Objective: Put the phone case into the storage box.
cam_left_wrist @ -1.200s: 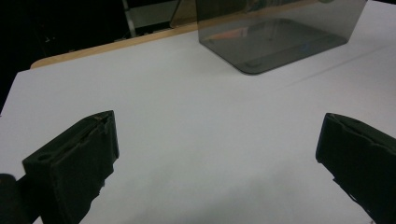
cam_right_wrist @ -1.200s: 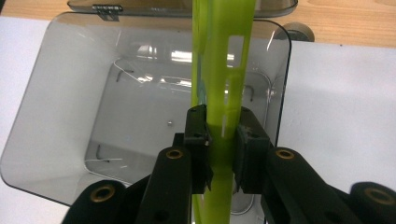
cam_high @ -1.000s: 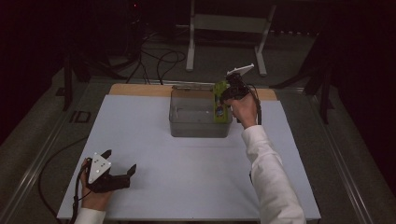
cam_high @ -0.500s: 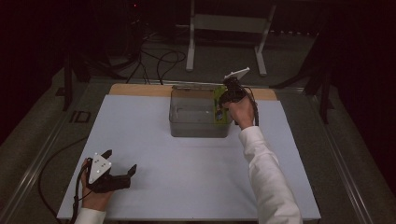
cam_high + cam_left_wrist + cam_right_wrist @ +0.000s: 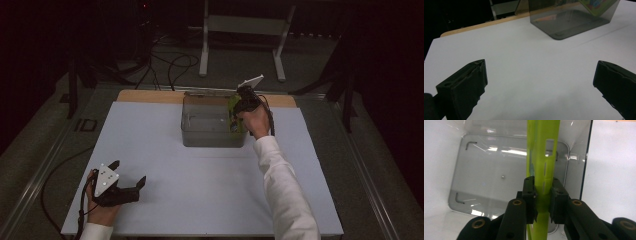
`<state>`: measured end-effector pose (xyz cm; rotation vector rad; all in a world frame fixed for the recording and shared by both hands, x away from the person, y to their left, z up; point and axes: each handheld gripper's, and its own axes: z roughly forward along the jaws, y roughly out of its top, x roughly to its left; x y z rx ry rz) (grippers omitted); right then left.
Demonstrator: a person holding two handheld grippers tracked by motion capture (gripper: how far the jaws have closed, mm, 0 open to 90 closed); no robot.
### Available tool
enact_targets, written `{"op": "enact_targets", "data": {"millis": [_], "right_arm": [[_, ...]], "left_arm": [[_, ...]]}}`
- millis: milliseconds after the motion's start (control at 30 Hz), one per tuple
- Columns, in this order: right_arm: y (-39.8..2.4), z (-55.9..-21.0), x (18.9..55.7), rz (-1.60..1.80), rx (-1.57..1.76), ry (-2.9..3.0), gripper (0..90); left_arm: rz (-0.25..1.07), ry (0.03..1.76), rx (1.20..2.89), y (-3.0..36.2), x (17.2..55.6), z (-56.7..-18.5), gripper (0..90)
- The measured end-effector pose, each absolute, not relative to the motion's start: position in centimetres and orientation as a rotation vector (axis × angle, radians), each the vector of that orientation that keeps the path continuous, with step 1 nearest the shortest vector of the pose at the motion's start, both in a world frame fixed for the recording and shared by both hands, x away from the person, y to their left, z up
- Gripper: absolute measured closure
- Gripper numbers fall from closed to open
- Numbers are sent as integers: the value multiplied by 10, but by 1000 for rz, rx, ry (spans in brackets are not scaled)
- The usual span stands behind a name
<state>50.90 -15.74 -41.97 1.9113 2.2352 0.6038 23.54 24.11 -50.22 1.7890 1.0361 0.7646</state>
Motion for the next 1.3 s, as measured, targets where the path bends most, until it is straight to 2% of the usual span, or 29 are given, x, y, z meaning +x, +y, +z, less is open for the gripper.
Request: {"op": "enact_targets", "data": {"millis": [1300], "right_arm": [[-156,-443,521,513,1988,2204,763]], "left_arm": [[761,1032,1792,241,235,-502,0]]}}
